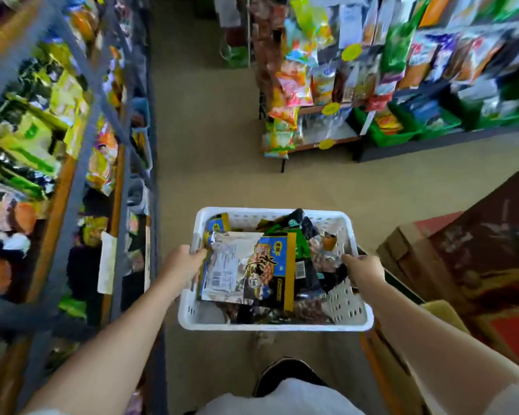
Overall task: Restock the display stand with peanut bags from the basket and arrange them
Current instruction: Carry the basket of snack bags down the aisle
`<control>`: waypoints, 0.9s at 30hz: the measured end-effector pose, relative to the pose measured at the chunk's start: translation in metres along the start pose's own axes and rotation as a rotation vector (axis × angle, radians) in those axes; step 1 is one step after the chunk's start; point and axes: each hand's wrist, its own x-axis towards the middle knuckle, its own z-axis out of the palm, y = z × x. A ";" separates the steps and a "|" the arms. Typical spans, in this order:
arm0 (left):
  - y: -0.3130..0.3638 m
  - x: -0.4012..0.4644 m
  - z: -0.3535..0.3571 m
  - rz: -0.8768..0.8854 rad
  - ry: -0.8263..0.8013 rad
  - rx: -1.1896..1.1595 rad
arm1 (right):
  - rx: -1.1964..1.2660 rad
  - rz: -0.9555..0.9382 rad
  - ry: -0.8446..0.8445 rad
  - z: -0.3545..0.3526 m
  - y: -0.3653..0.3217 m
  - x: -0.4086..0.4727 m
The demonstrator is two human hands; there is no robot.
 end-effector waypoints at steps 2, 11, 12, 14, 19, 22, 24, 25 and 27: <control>0.039 0.052 0.000 -0.007 -0.031 -0.019 | 0.027 0.027 0.007 0.000 -0.043 0.043; 0.234 0.288 0.005 0.099 -0.047 -0.104 | 0.054 0.078 0.133 -0.011 -0.208 0.224; 0.254 0.316 0.011 0.120 -0.070 -0.088 | 0.059 0.085 0.150 -0.010 -0.220 0.245; 0.296 0.370 0.024 0.169 -0.118 -0.033 | 0.069 0.113 0.188 -0.008 -0.240 0.283; 0.417 0.473 0.061 0.352 -0.215 0.146 | 0.240 0.299 0.287 -0.018 -0.274 0.353; 0.491 0.515 0.093 0.444 -0.322 0.218 | 0.286 0.378 0.384 -0.038 -0.287 0.391; 0.543 0.537 0.122 0.487 -0.403 0.198 | 0.339 0.435 0.452 -0.056 -0.294 0.416; 0.566 0.548 0.139 0.504 -0.429 0.195 | 0.363 0.457 0.484 -0.065 -0.296 0.430; 0.611 0.570 0.179 0.519 -0.481 0.211 | 0.426 0.505 0.532 -0.088 -0.296 0.461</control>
